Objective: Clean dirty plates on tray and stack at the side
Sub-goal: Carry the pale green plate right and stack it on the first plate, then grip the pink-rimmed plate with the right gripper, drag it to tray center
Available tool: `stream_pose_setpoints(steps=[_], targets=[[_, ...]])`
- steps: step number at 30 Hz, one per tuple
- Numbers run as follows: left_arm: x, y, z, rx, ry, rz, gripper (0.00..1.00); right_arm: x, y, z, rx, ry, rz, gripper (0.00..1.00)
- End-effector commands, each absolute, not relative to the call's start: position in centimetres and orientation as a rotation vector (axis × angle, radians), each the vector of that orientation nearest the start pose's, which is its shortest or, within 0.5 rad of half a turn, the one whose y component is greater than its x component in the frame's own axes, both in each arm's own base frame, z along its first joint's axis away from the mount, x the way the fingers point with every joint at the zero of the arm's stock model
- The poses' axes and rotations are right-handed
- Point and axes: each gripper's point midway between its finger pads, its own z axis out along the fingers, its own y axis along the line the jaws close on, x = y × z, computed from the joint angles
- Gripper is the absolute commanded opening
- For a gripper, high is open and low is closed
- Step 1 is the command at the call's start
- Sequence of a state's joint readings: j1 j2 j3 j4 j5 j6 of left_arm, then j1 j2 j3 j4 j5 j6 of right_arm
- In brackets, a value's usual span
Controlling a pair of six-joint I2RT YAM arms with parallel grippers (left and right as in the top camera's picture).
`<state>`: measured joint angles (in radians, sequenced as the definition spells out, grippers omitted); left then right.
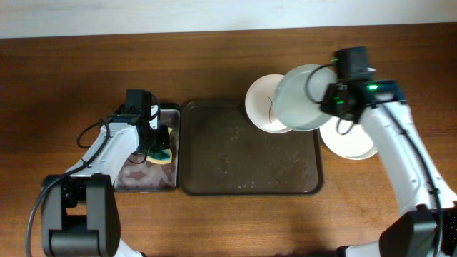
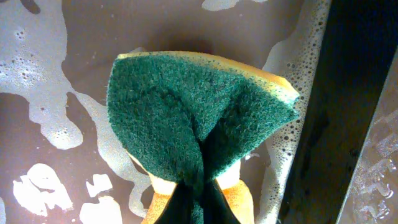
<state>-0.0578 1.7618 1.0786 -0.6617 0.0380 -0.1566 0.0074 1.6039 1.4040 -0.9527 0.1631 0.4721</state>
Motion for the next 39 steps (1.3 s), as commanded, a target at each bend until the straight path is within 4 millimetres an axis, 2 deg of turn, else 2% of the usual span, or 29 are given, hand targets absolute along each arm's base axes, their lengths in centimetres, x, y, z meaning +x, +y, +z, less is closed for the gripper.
stream_pose_setpoints(steps=[1, 3, 6, 8, 12, 13, 14, 15, 17, 19, 23, 24, 26, 30, 32, 34, 36, 38, 39], targets=[[35.1, -2.7, 2.3, -0.118, 2.925, -0.103, 0.00, 36.9, -7.1, 15.9, 0.895, 2.595, 0.022, 0.04], [35.1, -2.8, 2.3, -0.118, 2.926, -0.104, 0.00, 35.5, -10.7, 14.7, 1.041, 2.596, -0.017, 0.04], [35.1, -2.8, 2.3, -0.118, 2.926, -0.104, 0.00, 33.9, -13.6, 12.4, 1.154, 2.624, -0.050, 0.04], [35.1, -2.7, 2.3, -0.118, 2.926, -0.103, 0.00, 32.8, -14.5, 10.4, 1.215, 2.663, -0.071, 0.04], [35.1, -2.8, 2.3, -0.118, 2.926, -0.104, 0.00, 31.6, -14.2, 7.8, 1.244, 2.720, -0.076, 0.05], [35.1, -2.8, 2.3, -0.118, 2.926, -0.104, 0.00, 31.7, -14.1, 7.7, 1.244, 2.720, -0.071, 0.35], [35.1, -2.8, 2.3, -0.118, 2.926, -0.104, 0.00, 31.9, -14.0, 7.7, 1.241, 2.716, -0.053, 0.54], [35.1, -2.7, 2.3, -0.118, 2.926, -0.103, 0.00, 32.4, -13.3, 8.0, 1.230, 2.712, 0.020, 0.66], [35.1, -2.7, 2.3, -0.118, 2.926, -0.103, 0.00, 34.8, -10.8, 9.2, 1.033, 2.724, 0.260, 0.66], [35.1, -2.7, 2.3, -0.118, 2.926, -0.103, 0.00, 37.1, -7.7, 11.0, 0.737, 2.717, 0.428, 0.66], [35.1, -2.7, 2.3, -0.118, 2.926, -0.103, 0.00, 40.0, -2.5, 13.3, 0.256, 2.707, 0.424, 0.68], [35.1, -2.8, 2.3, -0.118, 2.926, -0.104, 0.00, 40.9, -0.8, 13.6, 0.127, 2.685, 0.407, 0.72], [35.1, -2.8, 2.3, -0.118, 2.926, -0.104, 0.00, 42.1, 0.8, 13.6, 0.039, 2.657, 0.323, 0.73], [35.1, -2.8, 2.3, -0.118, 2.926, -0.104, 0.00, 44.4, 3.4, 11.6, -0.066, 2.639, 0.244, 0.72], [35.1, -2.8, 2.3, -0.118, 2.926, -0.104, 0.00, 45.3, 4.3, 9.5, -0.088, 2.653, 0.247, 0.67], [35.1, -2.7, 2.3, -0.118, 2.926, -0.103, 0.00, 46.1, 4.4, 7.2, -0.071, 2.674, 0.254, 0.61], [35.1, -2.7, 2.3, -0.118, 2.927, -0.103, 0.00, 46.3, 4.4, 5.5, -0.036, 2.699, 0.263, 0.60], [35.0, -2.7, 2.3, -0.119, 2.929, -0.103, 0.00, 46.4, 4.3, 4.1, -0.006, 2.720, 0.260, 0.57], [35.0, -2.7, 2.3, -0.119, 2.929, -0.103, 0.00, 46.4, 4.3, 3.7, -0.004, 2.728, 0.260, 0.53]])
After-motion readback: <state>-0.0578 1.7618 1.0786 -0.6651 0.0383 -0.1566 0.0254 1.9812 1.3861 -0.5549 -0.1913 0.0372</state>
